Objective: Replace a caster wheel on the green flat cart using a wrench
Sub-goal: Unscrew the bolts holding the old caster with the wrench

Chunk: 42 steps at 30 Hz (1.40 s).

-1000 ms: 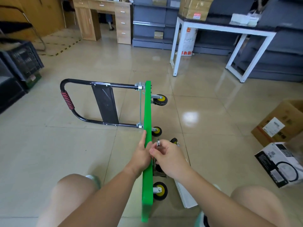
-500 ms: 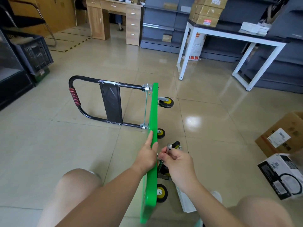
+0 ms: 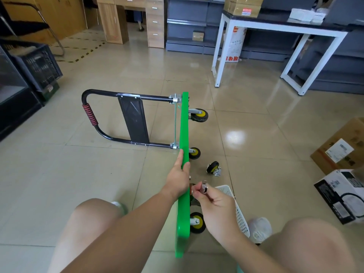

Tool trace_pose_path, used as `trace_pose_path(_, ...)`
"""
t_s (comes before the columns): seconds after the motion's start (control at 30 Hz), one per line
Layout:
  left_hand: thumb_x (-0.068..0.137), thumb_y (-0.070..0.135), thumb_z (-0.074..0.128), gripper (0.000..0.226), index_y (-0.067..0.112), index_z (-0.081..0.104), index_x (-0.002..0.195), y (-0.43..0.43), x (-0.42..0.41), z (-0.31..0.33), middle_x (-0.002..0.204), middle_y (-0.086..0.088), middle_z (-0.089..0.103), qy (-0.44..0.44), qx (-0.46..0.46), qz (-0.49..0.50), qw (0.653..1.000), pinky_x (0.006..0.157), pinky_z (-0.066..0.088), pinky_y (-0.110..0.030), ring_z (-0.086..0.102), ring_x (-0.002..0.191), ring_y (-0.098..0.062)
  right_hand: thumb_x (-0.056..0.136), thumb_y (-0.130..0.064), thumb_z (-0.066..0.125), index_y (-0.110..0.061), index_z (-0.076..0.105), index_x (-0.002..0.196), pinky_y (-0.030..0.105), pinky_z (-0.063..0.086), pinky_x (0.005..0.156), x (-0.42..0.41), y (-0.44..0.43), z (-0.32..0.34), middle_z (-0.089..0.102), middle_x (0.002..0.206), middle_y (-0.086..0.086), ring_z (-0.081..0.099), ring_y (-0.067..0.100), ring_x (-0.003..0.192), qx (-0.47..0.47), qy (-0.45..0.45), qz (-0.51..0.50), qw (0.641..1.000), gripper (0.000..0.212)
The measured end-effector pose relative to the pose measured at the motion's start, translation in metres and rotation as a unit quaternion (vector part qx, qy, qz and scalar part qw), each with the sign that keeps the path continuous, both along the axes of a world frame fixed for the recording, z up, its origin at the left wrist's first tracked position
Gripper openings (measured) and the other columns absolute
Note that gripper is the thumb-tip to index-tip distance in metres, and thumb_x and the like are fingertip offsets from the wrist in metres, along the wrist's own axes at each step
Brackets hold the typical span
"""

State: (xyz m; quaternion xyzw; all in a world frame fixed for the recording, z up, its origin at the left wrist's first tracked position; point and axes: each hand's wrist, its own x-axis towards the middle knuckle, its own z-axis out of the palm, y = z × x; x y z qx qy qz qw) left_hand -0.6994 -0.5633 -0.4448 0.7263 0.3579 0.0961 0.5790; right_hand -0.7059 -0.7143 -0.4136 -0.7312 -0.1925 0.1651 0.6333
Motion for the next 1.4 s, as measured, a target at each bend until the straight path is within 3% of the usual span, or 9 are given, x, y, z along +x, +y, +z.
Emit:
trace_pose_path(0.13,0.113,0.036,0.033,0.056,0.05,0.011,0.162,0.001,0.0,-0.001,0.092,0.018,0.051,0.0,0.017,-0.014,1.0,0.054,0.042,-0.009,0.051,0.072,-0.003,0.089,0.009,0.065,-0.029,0.076,0.088,0.048,0.058,0.091,-0.012,-0.015,-0.021,0.075,0.09,-0.002,0.073,0.022,0.092,-0.024,-0.049,0.047,0.997,0.04)
trace_pose_path(0.23,0.113,0.037,0.033,0.056,0.05,0.009,0.162,0.002,0.001,-0.002,0.083,0.024,0.041,0.002,0.013,-0.021,1.0,0.055,0.039,-0.008,0.045,0.07,0.003,0.084,0.02,0.052,-0.023,0.072,0.088,0.054,0.059,0.08,-0.027,-0.027,-0.033,0.074,0.096,-0.006,0.074,0.011,0.095,-0.039,-0.138,0.086,0.986,0.047)
trace_pose_path(0.43,0.113,0.036,0.036,0.057,0.044,0.012,0.164,0.002,-0.004,0.003,0.085,0.023,0.045,-0.001,0.014,-0.027,1.0,0.052,0.039,0.0,0.045,0.07,0.003,0.091,0.008,0.053,-0.026,0.077,0.097,0.048,0.06,0.085,-0.009,-0.025,-0.014,0.075,0.101,-0.009,0.076,0.016,0.089,-0.047,-0.077,0.115,0.989,0.042)
trace_pose_path(0.6,0.113,0.038,0.035,0.057,0.044,0.011,0.164,0.001,-0.003,0.002,0.12,0.012,0.056,0.007,0.012,-0.027,1.0,0.056,0.038,0.0,0.049,0.076,0.005,0.088,0.012,0.053,-0.017,0.074,0.094,0.04,0.063,0.079,-0.019,-0.04,-0.013,0.075,0.106,-0.002,0.075,0.016,0.091,-0.009,-0.156,0.131,0.979,0.036)
trace_pose_path(0.7,0.113,0.039,0.032,0.057,0.047,0.008,0.164,0.002,-0.001,0.0,0.131,0.01,0.053,0.003,0.0,-0.029,1.0,0.068,0.042,-0.008,0.051,0.081,0.006,0.085,0.016,0.066,-0.03,0.079,0.088,0.032,0.062,0.082,-0.019,-0.043,-0.01,0.077,0.099,-0.004,0.076,0.015,0.091,0.028,-0.075,0.091,0.993,0.047)
trace_pose_path(0.83,0.109,0.044,0.028,0.06,0.063,-0.003,0.156,0.0,-0.002,0.004,0.148,0.007,0.049,0.007,-0.048,-0.043,0.998,0.102,0.053,-0.043,0.064,0.108,-0.018,0.079,0.013,0.075,-0.023,0.08,0.079,0.011,0.052,0.077,-0.001,-0.033,0.019,0.077,0.083,-0.011,0.07,0.0,0.075,0.072,-0.005,0.007,0.997,0.037)
trace_pose_path(0.93,0.099,0.049,0.03,0.062,0.073,0.003,0.149,0.0,-0.005,-0.001,0.157,0.005,0.047,0.008,-0.083,-0.045,0.995,0.104,0.053,-0.053,0.067,0.115,-0.027,0.083,0.006,0.073,-0.018,0.077,0.078,0.015,0.053,0.082,0.021,-0.022,0.035,0.077,0.083,-0.009,0.067,-0.001,0.077,0.041,0.018,0.039,0.998,0.026)
trace_pose_path(1.13,0.111,0.041,0.031,0.055,0.058,0.012,0.159,-0.007,-0.012,-0.01,0.131,0.006,0.066,-0.015,-0.036,0.009,0.999,0.091,0.053,-0.034,0.069,0.105,-0.02,0.089,-0.005,0.072,-0.016,0.077,0.086,0.041,0.058,0.092,0.052,0.002,0.035,0.077,0.087,-0.001,0.073,0.016,0.088,-0.037,0.027,0.124,0.991,0.012)
trace_pose_path(1.4,0.113,0.038,0.034,0.049,0.048,0.024,0.16,-0.006,-0.009,-0.021,0.118,0.027,0.064,-0.047,-0.016,0.016,0.999,0.074,0.044,-0.004,0.063,0.095,0.009,0.092,-0.007,0.069,-0.021,0.075,0.087,0.04,0.061,0.088,0.069,0.023,0.033,0.078,0.088,0.002,0.074,0.021,0.094,-0.044,0.097,0.147,0.983,0.016)
